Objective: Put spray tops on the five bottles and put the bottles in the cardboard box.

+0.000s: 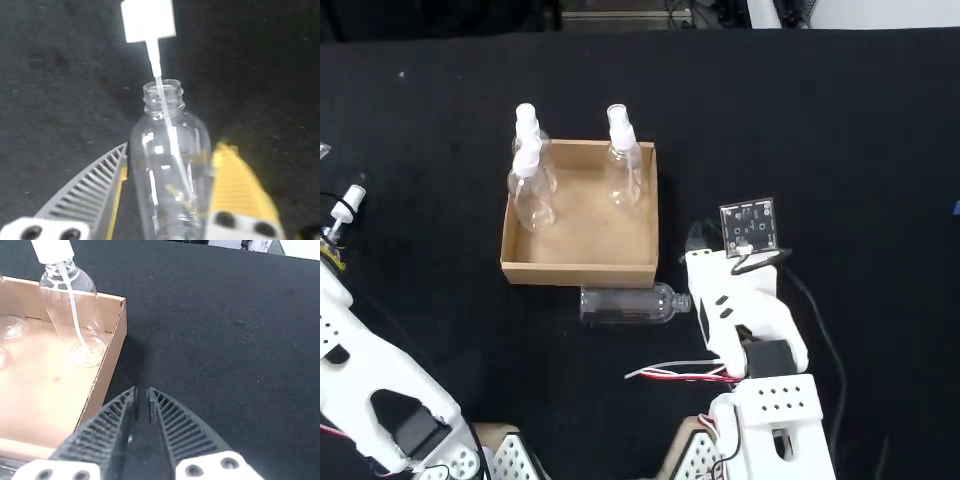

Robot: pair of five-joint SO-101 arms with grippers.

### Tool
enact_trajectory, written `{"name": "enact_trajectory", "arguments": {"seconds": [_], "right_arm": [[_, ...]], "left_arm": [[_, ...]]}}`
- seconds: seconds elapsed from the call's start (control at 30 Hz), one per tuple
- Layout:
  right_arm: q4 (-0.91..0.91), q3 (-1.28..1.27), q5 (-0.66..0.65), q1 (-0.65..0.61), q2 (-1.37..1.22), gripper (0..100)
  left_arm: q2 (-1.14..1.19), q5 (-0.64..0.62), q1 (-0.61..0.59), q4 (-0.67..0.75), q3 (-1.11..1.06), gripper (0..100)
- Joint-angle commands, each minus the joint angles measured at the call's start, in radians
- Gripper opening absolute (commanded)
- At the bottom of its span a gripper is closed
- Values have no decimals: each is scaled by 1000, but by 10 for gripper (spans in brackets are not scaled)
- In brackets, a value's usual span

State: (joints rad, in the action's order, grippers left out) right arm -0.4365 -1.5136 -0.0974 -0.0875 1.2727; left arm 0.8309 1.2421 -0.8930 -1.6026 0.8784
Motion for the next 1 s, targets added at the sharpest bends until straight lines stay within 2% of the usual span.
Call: {"name": "enact_trajectory", "arguments": {"seconds": [0.0, 0.17, 0.33, 0.4, 0.7, 0.9, 0.97], "right_arm": [[17, 5, 0, -8, 30, 15], [17, 5, 0, -8, 30, 15], [17, 7, 0, -8, 30, 15], [17, 7, 0, -8, 30, 15], [17, 8, 0, -8, 30, 15], [17, 10, 0, -8, 30, 15], [17, 10, 0, -8, 30, 15]], "left_arm": [[-6, 9, 33, -57, 42, 107], [35, 9, 31, -40, 31, 130], [41, 15, 25, -37, 31, 261], [49, 55, 27, -28, 31, 278], [44, 74, 30, -29, 30, 224], [38, 72, 31, -84, 31, 20], [37, 72, 33, -129, 33, 49]]}}
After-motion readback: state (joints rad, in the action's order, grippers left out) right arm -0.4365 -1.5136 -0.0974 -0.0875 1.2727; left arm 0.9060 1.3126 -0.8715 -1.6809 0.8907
